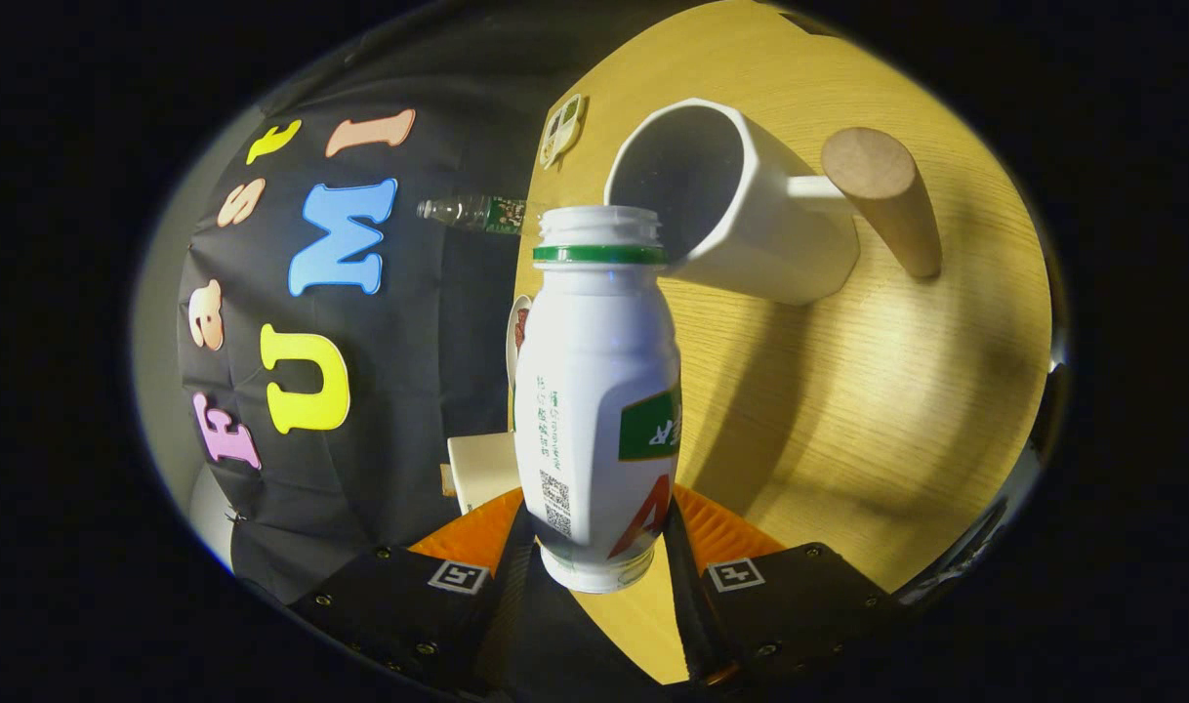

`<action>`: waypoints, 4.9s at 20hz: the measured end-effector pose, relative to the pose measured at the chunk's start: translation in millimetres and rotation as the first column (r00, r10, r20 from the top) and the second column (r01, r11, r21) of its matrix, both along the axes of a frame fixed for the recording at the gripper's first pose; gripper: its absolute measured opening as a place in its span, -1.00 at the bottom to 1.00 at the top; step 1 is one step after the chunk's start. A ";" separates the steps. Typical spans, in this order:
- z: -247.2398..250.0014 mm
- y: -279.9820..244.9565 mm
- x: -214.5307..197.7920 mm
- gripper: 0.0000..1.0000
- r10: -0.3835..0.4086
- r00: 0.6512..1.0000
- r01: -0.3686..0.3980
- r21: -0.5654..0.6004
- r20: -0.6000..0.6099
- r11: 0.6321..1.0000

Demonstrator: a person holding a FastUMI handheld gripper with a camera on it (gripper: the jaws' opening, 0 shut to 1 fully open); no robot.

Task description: Take the bottle from table, then pour the juice into the cup, finally place the bottle on the coaster

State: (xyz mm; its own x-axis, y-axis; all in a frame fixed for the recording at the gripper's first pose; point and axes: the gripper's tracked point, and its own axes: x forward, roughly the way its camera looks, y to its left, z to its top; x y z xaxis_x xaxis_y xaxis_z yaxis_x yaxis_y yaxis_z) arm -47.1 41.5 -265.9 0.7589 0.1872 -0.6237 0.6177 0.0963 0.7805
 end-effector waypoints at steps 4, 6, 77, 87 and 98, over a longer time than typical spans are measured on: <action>6.6 -0.8 -0.9 0.34 -0.009 1.000 0.009 0.037 -0.012 0.999; 8.1 -1.8 -1.0 0.34 -0.013 1.000 0.014 0.054 -0.019 0.998; 71.2 -15.0 4.6 0.34 -0.077 0.993 0.110 0.435 -0.092 0.894; 79.0 -24.2 1.3 0.34 -0.068 0.992 0.113 0.481 -0.111 0.869; 88.5 -19.1 -0.6 0.33 -0.036 0.989 0.108 0.539 -0.143 0.835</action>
State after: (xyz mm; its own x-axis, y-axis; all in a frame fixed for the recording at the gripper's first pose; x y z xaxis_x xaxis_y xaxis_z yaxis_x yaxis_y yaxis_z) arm -47.7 22.4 -177.4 0.7083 0.4717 -0.5251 0.6996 -0.3700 0.6113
